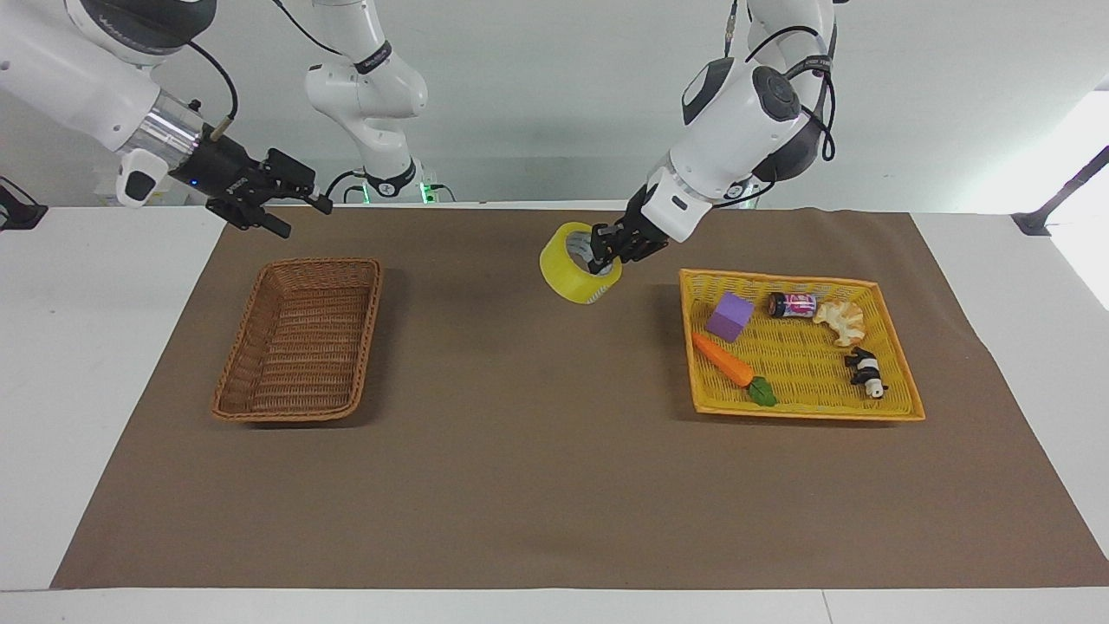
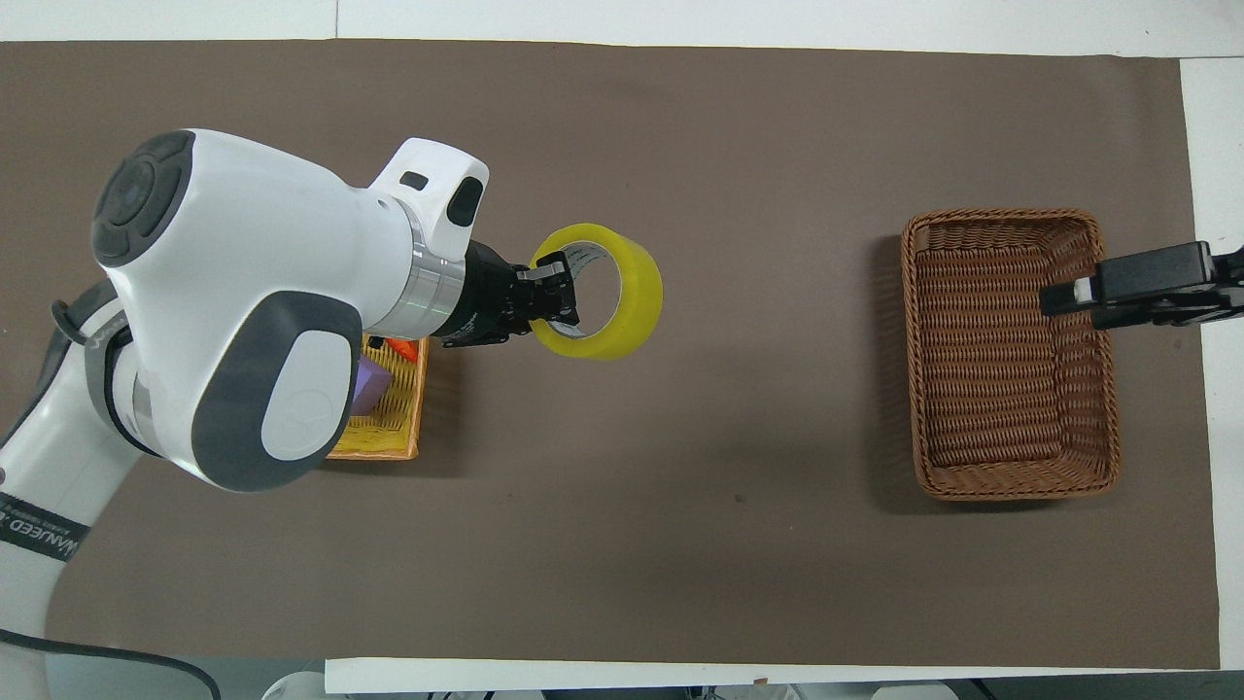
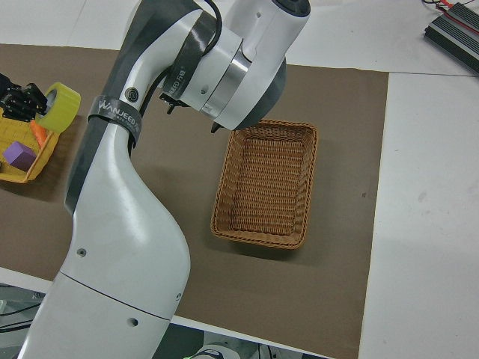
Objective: Move tape to another basket
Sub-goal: 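Reach the right gripper toward the tape roll held by the left gripper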
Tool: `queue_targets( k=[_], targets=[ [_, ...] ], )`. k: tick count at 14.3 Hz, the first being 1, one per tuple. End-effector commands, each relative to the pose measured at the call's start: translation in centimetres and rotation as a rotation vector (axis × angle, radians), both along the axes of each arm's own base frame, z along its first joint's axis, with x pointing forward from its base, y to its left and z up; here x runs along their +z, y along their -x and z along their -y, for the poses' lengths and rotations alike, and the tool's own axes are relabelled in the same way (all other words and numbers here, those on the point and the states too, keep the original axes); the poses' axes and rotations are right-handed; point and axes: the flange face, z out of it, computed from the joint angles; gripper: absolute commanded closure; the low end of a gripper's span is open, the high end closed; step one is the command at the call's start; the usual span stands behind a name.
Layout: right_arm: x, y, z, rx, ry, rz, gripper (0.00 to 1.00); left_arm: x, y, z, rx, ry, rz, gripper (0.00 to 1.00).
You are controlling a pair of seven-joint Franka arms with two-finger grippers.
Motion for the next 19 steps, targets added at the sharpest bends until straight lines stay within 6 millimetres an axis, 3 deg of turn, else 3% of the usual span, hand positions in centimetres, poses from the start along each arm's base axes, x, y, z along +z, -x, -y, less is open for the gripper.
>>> queue_targets(
  k=[1, 5, 9, 14, 16, 19],
  targets=[
    [-2.2, 0.2, -3.4, -0.051, -0.177, -0.024, 0.0, 0.7, 0.0, -0.2, 0.012, 0.01, -0.012, 1.0],
    [-5.3, -1.5, -12.0, -0.002, -0.247, 0.002, 0.0, 0.6, 0.1, -0.3, 0.008, 0.003, -0.022, 1.0],
    [-6.4, -2.0, -19.3, 0.01, -0.261, 0.038, 0.0, 0.5, 0.3, -0.4, 0.009, -0.001, -0.024, 1.0],
    [-6.1, -1.8, -22.5, -0.07, -0.289, 0.001, 0.0, 0.3, 0.3, -0.7, 0.003, -0.012, -0.04, 1.0],
    [-6.6, -1.7, -24.7, -0.101, -0.298, -0.022, 0.0, 0.3, 0.3, -0.7, 0.003, -0.012, -0.04, 1.0],
    [-7.7, -2.0, -25.2, -0.099, -0.287, -0.02, 0.0, 0.3, 0.3, -0.7, 0.004, -0.012, -0.04, 1.0]
  ],
)
